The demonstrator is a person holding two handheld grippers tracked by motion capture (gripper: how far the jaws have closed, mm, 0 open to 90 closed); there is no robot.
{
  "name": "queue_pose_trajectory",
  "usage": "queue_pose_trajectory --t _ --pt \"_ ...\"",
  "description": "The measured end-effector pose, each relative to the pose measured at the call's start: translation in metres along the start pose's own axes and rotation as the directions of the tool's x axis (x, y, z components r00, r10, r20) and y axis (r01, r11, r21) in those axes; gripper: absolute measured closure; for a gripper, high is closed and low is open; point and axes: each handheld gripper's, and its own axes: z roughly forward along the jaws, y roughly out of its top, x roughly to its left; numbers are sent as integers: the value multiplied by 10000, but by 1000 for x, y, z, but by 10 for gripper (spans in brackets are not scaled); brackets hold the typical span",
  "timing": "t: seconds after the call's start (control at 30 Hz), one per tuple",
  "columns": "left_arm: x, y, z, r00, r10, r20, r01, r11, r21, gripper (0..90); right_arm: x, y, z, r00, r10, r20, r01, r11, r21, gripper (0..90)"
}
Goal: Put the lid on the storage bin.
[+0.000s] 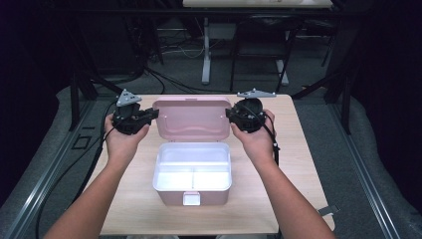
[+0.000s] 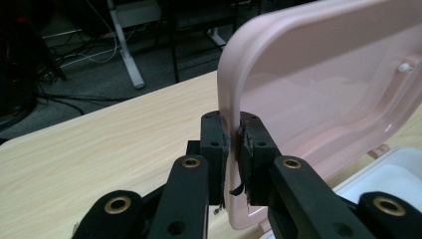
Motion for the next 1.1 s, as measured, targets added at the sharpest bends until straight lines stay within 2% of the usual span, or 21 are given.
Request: queue_pose_trajectory --t 0.07,0.2,0.23,0.27,0.37,0.4,0.47,0.5,0.73,1.1 --pt "1 4 -4 9996 -147 221 150 9998 -107 807 1 2 -1 10000 -14 -86 12 9999 -152 796" --pt "-2 10 -9 9997 91 244 -88 9999 -113 802 3 5 -7 9995 -221 -209 215 9993 -311 788" --pt "-2 10 -10 9996 141 230 -140 9999 -82 802 2 6 -8 9990 -256 -366 245 9993 -284 784" --pt "-3 10 -11 9996 187 234 -186 9998 -73 802 3 6 -8 9993 -299 -246 290 9990 -351 781" --pt "-2 10 -14 9993 195 325 -191 9997 -139 794 3 6 -11 9987 -391 -337 379 9987 -344 773" --pt "-2 10 -14 9993 203 319 -197 9997 -171 790 3 6 -12 9978 -429 -514 410 9984 -379 770" --pt "-2 11 -16 9993 201 325 -194 9996 -224 788 3 6 -12 9980 -446 -451 428 9982 -414 765" --pt "-2 11 -17 9991 197 388 -187 9995 -255 785 2 6 -13 9971 -471 -591 446 9981 -436 760" --pt "-2 12 -22 9978 63 664 -38 9993 -380 759 1 7 -20 9964 -468 -706 415 9963 -747 737" --pt "-3 11 -25 9973 128 728 -100 9992 -389 740 3 8 -27 9944 -620 -858 550 9951 -824 727"
